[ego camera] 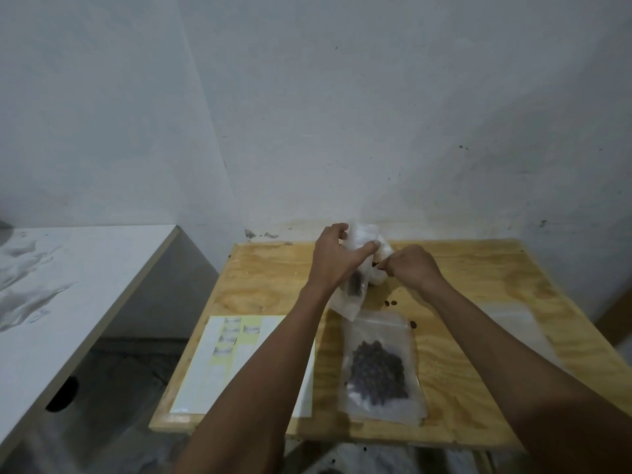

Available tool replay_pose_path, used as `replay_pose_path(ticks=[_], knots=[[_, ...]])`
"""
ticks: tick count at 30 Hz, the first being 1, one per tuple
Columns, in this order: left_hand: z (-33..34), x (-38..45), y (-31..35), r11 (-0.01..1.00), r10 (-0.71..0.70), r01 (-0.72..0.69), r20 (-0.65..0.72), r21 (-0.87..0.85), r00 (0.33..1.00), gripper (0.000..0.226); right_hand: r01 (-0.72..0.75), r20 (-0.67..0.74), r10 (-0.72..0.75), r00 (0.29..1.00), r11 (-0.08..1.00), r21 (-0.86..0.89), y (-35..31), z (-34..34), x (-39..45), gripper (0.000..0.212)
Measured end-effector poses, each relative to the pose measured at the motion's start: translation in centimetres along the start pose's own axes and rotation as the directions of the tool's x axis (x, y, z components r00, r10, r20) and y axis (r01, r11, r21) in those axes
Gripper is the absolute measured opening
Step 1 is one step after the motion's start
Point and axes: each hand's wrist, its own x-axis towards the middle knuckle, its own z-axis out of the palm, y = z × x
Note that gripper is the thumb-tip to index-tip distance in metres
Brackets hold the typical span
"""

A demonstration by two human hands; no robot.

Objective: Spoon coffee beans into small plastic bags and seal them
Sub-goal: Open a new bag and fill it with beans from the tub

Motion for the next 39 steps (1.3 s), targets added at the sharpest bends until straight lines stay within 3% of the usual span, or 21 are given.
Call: replay_pose_path(ticks=[5,9,14,20,25,29,35,39], knots=[[-0.8,-0.4,-1.0,0.995,0.008,-0.013,0.051,0.095,0.999,0.103,-0.041,-0.056,0.047,0.997,0.995,0.095,0.4,-1.0,0.2,0.021],[-1.3,-0.9,-1.5,0.979,0.056,-0.073,0.093,0.191,0.994,0.093,-0.034,-0.090,0.046,0.995,0.991,0.126,0.3,-2.4,-0.2,0.023],[-2.0,-1.5,-1.5,0.942,0.115,-0.147,0.120,0.303,0.986,0.099,0.002,-0.124,0.010,0.992,0.995,0.102,-1.2,-4.9,-1.2,0.045],[-2.0,-2.5,-1.0,0.929,0.156,-0.180,0.097,0.322,0.983,0.102,0.076,-0.093,-0.069,0.993,0.995,0.070,-3.1,-6.7,-2.1,0.022],[-1.8,-3.1,-0.2,0.926,0.224,-0.230,0.055,0.298,0.973,0.095,0.213,-0.015,-0.218,0.976,0.963,-0.164,-3.9,-6.1,-2.7,0.017],[-1.9,-3.2,0.1,0.926,0.244,-0.245,0.040,0.288,0.969,0.097,0.293,-0.061,-0.316,0.947,0.924,-0.245,-4.3,-5.9,-3.6,0.018],[-2.3,-3.0,0.0,0.942,0.230,-0.214,-0.033,0.259,0.973,0.103,0.230,-0.201,-0.246,0.948,0.968,-0.100,-3.3,-6.6,-3.3,0.019],[-2.5,-2.9,0.1,0.950,0.220,-0.198,-0.064,0.243,0.973,0.107,0.129,-0.232,-0.155,0.960,0.984,-0.120,-1.2,-5.3,-1.9,0.026]])
